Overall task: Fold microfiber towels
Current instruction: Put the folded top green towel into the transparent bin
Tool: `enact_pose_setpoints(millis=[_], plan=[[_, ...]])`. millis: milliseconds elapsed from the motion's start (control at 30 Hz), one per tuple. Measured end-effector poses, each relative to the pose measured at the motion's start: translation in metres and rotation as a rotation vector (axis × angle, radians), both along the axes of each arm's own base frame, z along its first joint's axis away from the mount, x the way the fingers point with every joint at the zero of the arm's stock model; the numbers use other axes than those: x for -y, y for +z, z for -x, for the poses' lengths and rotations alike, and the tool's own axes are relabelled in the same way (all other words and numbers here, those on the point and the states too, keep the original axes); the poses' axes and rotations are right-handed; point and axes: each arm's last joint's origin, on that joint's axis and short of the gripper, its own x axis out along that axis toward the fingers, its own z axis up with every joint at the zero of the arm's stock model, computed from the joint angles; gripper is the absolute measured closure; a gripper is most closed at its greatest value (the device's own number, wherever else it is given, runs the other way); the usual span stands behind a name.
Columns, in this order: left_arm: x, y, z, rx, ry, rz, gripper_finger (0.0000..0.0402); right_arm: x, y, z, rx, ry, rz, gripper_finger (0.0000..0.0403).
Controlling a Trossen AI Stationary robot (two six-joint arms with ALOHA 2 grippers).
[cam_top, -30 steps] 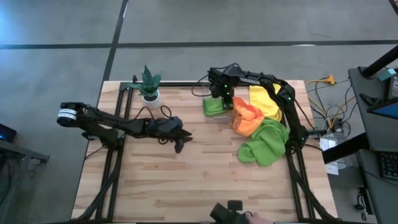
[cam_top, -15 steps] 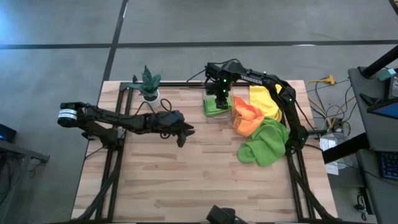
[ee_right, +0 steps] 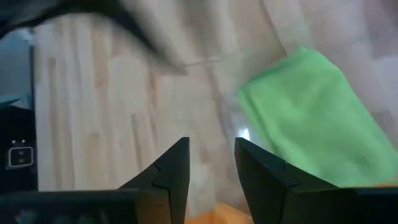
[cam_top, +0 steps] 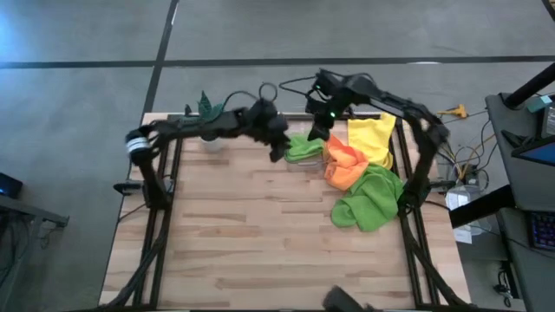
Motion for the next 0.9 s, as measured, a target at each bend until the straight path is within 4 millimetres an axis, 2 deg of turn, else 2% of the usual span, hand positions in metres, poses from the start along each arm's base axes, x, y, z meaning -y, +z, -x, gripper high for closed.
enact_pose_setpoints(millis=[133, 300, 467, 600, 733, 900], plan=[[-0.023, -0.005, -0.02, 0.015, -0.075, 0.029, 0.0284, -0.032, -0.001, 0.025, 0.149, -0.071, 0.092, 0.0281], [-0.032, -0.033, -0.049, -0.084, -0.154, 0.048, 0.0284, -0.079, -0.016, 0.051, 0.262, -0.229, 0.292, 0.0281], [-0.041, -0.044, -0.073, -0.127, -0.182, 0.044, 0.0284, -0.112, -0.035, 0.065, 0.362, -0.307, 0.505, 0.0282], [-0.049, -0.048, -0.086, -0.164, -0.177, 0.016, 0.0285, -0.123, -0.062, 0.067, 0.301, -0.263, 0.483, 0.0282], [-0.048, -0.045, -0.094, -0.209, -0.181, -0.063, 0.0293, -0.129, -0.078, 0.062, 0.236, -0.198, 0.477, 0.0282], [-0.042, -0.05, -0.097, -0.275, -0.184, -0.152, 0.0309, -0.122, -0.075, 0.045, 0.217, -0.172, 0.545, 0.0282]])
